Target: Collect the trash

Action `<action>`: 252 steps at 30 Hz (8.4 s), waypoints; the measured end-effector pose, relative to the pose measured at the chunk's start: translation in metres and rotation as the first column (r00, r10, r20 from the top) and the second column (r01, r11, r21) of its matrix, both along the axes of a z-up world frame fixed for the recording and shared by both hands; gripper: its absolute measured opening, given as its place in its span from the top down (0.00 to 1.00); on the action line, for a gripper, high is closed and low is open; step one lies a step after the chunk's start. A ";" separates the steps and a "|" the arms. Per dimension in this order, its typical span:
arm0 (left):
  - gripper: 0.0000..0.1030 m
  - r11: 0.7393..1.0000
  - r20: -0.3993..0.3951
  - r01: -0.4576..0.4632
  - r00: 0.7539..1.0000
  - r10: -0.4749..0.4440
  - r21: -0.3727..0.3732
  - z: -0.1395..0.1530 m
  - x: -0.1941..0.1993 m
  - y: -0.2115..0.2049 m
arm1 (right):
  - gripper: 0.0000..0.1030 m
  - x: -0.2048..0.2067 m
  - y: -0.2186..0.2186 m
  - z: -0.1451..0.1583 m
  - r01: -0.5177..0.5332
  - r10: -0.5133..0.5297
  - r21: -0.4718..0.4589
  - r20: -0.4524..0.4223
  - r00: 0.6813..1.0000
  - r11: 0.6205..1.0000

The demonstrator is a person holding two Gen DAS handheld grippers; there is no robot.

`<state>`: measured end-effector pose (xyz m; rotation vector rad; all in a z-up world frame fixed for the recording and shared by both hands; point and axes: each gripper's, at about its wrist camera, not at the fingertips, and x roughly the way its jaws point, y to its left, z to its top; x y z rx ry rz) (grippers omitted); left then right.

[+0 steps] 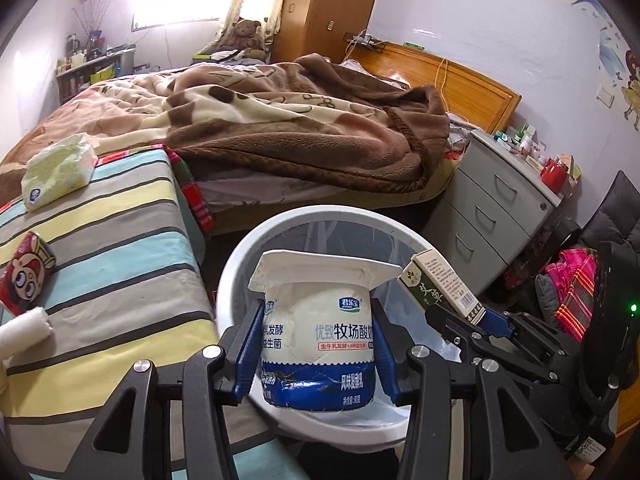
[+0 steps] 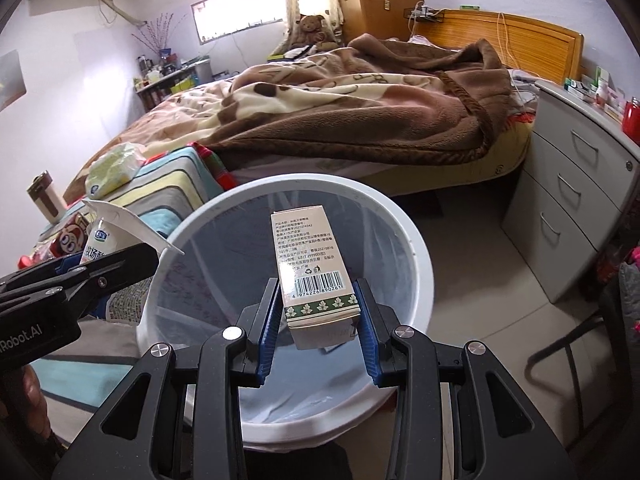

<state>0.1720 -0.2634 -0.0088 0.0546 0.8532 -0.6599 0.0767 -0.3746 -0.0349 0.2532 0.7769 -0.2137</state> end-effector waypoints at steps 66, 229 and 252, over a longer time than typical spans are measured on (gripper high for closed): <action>0.39 0.908 0.029 -0.418 0.908 0.419 -0.038 0.000 -0.030 0.272 | 0.37 0.036 0.167 0.021 -0.389 0.390 -0.027 0.084 0.917 0.921; 0.68 1.000 0.023 0.010 1.000 -0.010 -0.014 0.003 -0.001 0.013 | 0.81 -0.008 0.014 0.010 0.009 -0.013 0.064 0.060 0.998 0.998; 0.43 0.999 0.027 -0.020 0.999 0.021 -0.049 0.011 -0.006 0.037 | 0.46 -0.011 0.021 0.016 0.027 -0.031 0.052 0.064 0.997 0.998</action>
